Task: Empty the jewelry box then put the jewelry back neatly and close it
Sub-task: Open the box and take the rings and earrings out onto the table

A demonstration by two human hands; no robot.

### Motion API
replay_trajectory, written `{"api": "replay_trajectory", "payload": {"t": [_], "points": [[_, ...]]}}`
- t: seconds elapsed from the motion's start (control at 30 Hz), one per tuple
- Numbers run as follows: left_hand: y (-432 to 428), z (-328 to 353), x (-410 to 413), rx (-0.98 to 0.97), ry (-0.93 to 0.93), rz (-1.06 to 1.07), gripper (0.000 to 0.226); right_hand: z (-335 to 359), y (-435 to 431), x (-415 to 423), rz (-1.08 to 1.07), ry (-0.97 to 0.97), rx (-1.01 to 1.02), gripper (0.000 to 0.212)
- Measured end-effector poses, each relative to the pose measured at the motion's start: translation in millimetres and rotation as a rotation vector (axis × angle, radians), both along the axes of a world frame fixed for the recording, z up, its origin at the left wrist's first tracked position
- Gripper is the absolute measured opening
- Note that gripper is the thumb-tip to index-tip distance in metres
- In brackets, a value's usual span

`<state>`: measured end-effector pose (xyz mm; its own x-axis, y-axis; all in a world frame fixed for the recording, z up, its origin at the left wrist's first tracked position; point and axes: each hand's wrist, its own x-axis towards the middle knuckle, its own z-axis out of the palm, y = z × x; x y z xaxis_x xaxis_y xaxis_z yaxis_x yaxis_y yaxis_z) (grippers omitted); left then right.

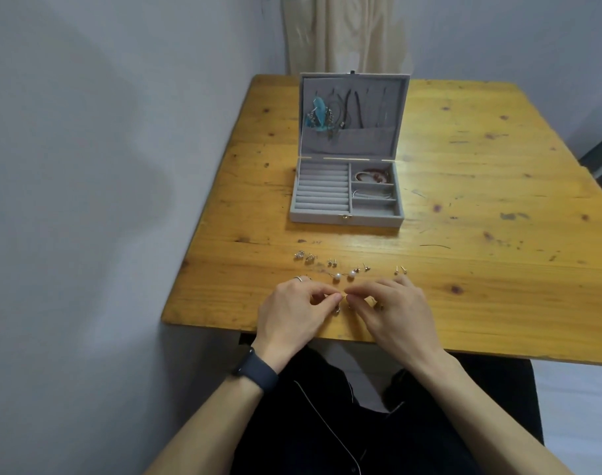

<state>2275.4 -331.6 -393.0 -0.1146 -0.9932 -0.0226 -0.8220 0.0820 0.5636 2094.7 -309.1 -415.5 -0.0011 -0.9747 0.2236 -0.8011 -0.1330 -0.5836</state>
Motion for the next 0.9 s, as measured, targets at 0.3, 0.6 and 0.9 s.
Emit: {"api": "replay_trajectory", "payload": {"t": [0.3,0.6,0.9], "points": [[-3.1,1.1,-1.5,0.004,-0.021,-0.001,0.021,5.6,-0.2,4.0,-0.043,0.072,0.048,0.01],[-2.7,-0.4,-3.7,-0.018,-0.058,-0.024,0.024,2.3,-3.4,4.4,-0.05,0.132,0.012,0.011],[-8.4,0.7,-3.3,-0.003,-0.035,-0.034,0.023,5.3,-5.7,1.9,-0.034,0.136,0.026,0.013]]}}
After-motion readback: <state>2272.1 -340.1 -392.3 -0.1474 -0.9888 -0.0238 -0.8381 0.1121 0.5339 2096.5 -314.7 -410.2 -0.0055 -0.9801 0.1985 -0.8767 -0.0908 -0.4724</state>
